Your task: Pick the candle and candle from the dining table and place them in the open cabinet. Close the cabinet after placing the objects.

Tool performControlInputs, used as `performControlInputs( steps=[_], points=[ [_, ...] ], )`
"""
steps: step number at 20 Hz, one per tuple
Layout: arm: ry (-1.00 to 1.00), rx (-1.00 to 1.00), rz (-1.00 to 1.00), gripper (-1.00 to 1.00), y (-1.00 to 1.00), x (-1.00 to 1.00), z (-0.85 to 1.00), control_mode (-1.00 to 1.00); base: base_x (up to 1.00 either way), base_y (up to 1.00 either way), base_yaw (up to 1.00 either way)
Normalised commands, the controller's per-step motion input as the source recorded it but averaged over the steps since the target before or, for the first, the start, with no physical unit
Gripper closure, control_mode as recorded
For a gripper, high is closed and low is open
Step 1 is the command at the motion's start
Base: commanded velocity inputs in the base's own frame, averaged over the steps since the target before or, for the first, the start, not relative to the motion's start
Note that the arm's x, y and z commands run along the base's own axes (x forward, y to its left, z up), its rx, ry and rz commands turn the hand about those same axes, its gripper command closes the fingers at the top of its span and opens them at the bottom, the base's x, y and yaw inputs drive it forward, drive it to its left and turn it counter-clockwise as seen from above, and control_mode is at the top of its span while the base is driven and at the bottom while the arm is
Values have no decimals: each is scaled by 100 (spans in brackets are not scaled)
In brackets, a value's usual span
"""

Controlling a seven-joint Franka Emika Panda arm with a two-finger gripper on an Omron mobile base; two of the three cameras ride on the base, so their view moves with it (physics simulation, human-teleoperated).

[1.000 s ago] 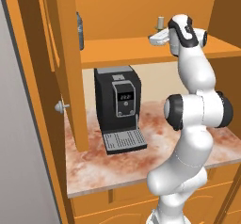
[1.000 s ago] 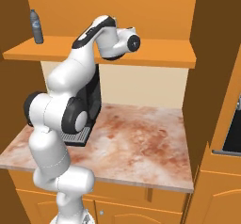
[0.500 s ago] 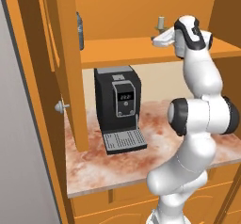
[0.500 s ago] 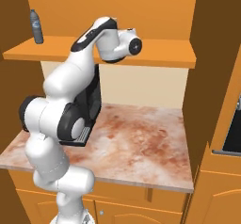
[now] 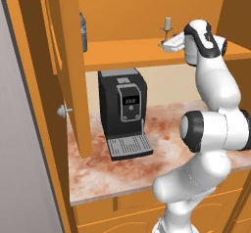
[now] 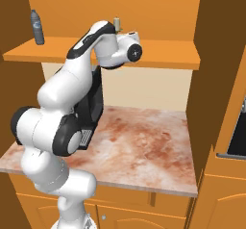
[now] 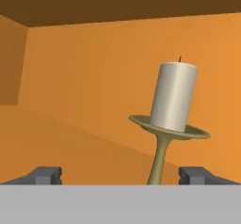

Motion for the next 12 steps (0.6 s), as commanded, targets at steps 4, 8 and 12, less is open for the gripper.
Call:
performControlInputs(
  steps=[4,8,12],
  points=[
    [0,0,-16,-100,0,-50,1,-100,0,0,0],
    [0,0,-14,-100,-1,-45,7,-100,0,0,0],
    [0,0,-11,-100,-7,-28,13,-100,0,0,0]
  ],
)
